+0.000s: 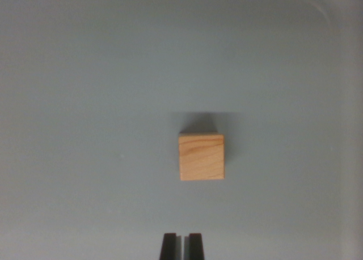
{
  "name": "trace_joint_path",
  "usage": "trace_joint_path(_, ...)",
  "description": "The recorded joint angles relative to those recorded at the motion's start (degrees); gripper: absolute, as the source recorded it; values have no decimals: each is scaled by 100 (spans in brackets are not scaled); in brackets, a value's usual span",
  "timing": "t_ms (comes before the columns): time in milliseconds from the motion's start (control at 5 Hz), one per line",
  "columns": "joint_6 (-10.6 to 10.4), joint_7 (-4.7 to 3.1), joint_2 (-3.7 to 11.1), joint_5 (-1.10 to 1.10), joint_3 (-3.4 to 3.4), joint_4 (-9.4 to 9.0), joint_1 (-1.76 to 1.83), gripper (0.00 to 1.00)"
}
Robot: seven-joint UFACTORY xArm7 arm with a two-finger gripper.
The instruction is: Push wooden cube
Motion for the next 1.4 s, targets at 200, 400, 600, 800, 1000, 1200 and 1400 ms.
trace_joint_path(200, -261, -24, 49, -14, -19, -216, -13, 0)
trace_joint_path(400, -261, -24, 49, -14, -19, -216, -13, 0)
trace_joint_path(600, -530, -48, 99, -28, -38, -437, -26, 0)
trace_joint_path(800, -530, -48, 99, -28, -38, -437, -26, 0)
trace_joint_path(1000, -800, -73, 150, -43, -58, -661, -40, 0)
trace_joint_path(1200, -800, -73, 150, -43, -58, -661, -40, 0)
trace_joint_path(1400, -1061, -97, 199, -57, -77, -877, -53, 0)
